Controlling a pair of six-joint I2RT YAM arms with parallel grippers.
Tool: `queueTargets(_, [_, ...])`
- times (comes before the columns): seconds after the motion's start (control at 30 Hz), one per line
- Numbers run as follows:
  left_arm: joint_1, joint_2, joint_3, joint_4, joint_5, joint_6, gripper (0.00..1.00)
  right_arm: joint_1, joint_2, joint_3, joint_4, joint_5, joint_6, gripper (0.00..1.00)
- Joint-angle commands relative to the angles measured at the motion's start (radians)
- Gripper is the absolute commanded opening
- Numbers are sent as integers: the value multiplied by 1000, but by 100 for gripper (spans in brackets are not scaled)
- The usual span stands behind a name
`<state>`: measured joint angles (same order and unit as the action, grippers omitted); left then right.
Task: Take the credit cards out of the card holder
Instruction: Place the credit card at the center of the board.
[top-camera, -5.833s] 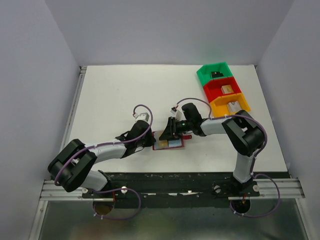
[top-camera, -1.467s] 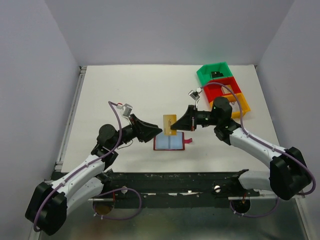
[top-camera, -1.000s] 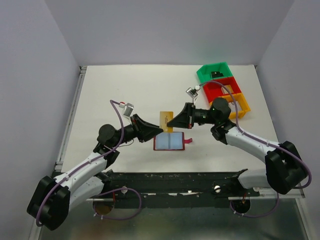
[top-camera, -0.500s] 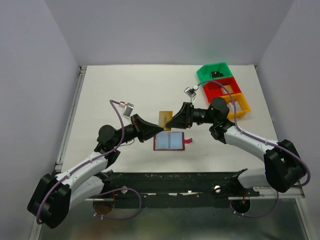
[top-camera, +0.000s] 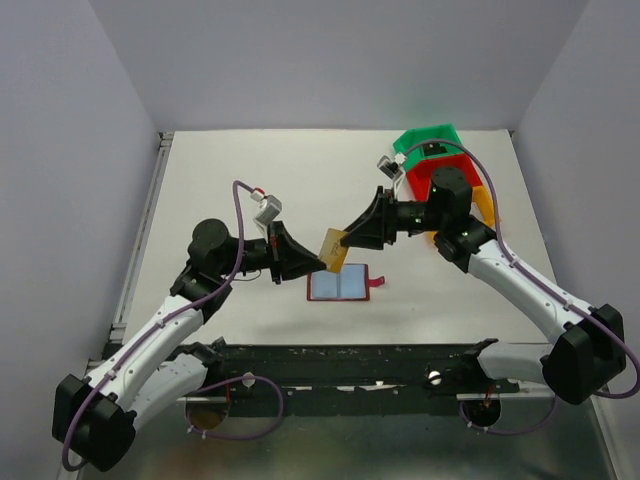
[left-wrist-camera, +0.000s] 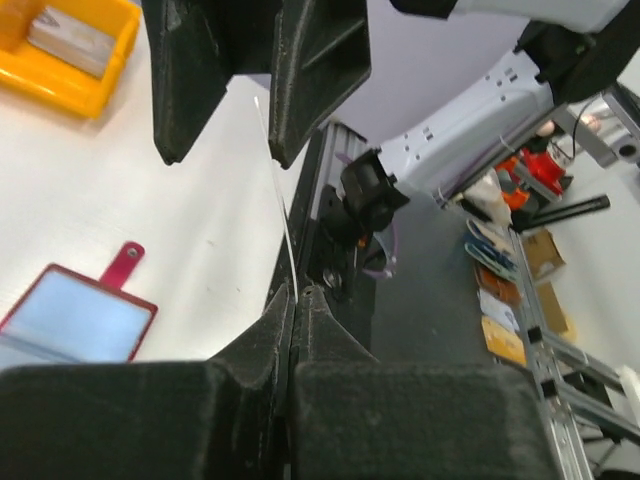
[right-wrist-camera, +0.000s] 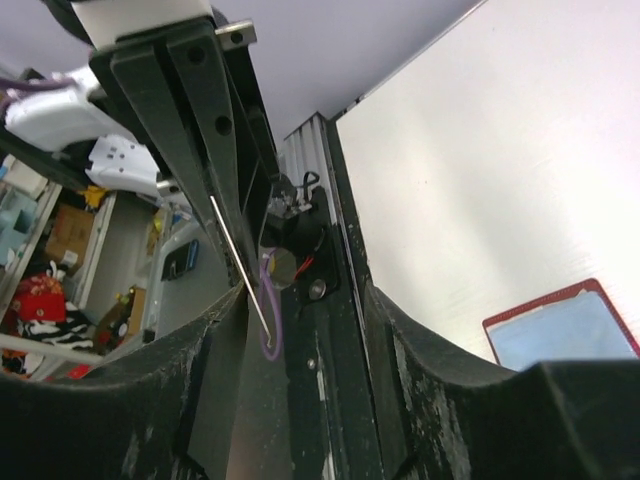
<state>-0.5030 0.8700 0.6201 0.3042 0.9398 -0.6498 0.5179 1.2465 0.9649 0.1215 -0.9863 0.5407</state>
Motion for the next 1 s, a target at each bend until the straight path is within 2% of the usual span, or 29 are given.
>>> queueTargets(0.0, [7, 40, 142, -481, 200, 290, 0, 2, -28, 26, -150, -54, -108, 56])
queueTargets(0.07, [6, 50, 177, -554, 179, 329, 0, 4, -38, 32, -161, -63, -119, 54])
queueTargets(0.23, [7, 86, 196, -573, 171, 341, 0, 13, -48, 37, -203, -71, -146, 45])
queueTargets(0.5, [7, 100, 227, -588, 151, 352, 0, 31, -41, 35, -192, -121, -145, 14])
queueTargets(0.57, [9, 100, 239, -599, 145, 360, 0, 34, -35, 41, -197, -136, -143, 11])
queueTargets(0.6, [8, 100, 248, -605, 140, 363, 0, 37, -35, 44, -200, -135, -146, 11])
queueTargets(0.63, [9, 101, 253, -606, 140, 366, 0, 39, -33, 46, -204, -130, -147, 14])
queueTargets(0.67, [8, 101, 256, -611, 140, 366, 0, 41, -32, 47, -209, -129, -147, 26])
queueTargets(0.73, [8, 109, 263, -616, 137, 369, 0, 41, -25, 51, -214, -130, -147, 39])
queueTargets(0.87, [7, 118, 262, -617, 134, 371, 0, 41, -22, 49, -212, -130, -142, 43])
queueTargets(0.97, [9, 119, 260, -606, 134, 365, 0, 51, -16, 54, -214, -138, -142, 40])
